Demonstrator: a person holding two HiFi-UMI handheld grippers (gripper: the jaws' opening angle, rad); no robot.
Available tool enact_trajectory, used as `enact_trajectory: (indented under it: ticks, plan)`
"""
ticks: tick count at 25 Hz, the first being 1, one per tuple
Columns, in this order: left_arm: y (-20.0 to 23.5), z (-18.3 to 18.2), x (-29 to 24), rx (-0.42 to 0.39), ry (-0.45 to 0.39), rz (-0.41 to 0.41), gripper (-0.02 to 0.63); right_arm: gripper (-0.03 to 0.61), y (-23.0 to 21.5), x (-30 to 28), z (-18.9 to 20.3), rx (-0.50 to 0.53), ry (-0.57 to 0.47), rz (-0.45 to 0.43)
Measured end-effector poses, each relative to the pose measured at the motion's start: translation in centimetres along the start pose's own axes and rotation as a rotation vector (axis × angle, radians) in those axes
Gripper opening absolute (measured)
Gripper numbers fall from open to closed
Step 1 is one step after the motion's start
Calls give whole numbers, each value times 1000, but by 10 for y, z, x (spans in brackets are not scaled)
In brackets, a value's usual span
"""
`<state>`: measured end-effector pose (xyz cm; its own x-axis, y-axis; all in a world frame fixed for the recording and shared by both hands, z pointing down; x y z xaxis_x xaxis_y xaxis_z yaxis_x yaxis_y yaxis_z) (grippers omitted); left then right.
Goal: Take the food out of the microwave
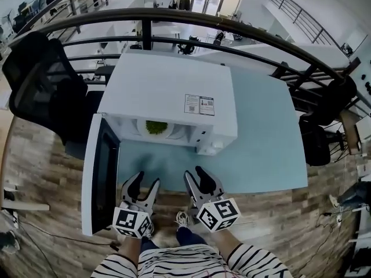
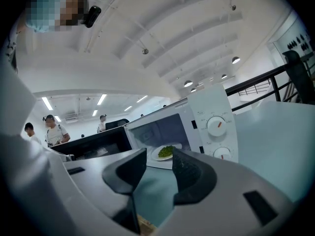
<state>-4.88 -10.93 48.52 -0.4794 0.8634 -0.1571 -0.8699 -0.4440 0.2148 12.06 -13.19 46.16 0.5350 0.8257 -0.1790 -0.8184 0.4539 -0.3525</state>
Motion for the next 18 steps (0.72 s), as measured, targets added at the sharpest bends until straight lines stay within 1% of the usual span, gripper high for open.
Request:
enact_trajectory:
  ticks: [4, 8, 12, 15, 18]
  plan:
    - [16, 5, -10, 5, 0, -38, 199, 167, -8, -17, 10, -3, 20, -1]
    - [33, 9, -21, 29, -11, -83, 199, 166, -18, -33, 23, -22, 47, 7]
    - [48, 12, -35, 55, -8, -109, 199, 166, -27, -52, 32, -59, 61, 19]
    - [60, 11, -43, 72, -8, -128, 199, 165, -30, -67, 35, -87, 58, 11]
    - [71, 9, -53, 78, -9, -142, 199, 164, -32, -81, 37, -93, 70, 13]
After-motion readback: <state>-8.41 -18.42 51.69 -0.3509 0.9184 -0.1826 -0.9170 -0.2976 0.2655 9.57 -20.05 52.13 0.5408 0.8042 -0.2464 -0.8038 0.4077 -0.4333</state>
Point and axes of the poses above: the fingertips, and each gripper's own axes: x backward along the fingers, y to its left, z out of its underside, the point moved 4 cm from there along x, backward along the fingers, and after that the axes turned 1 degree about -y, right-handed, at the moved point
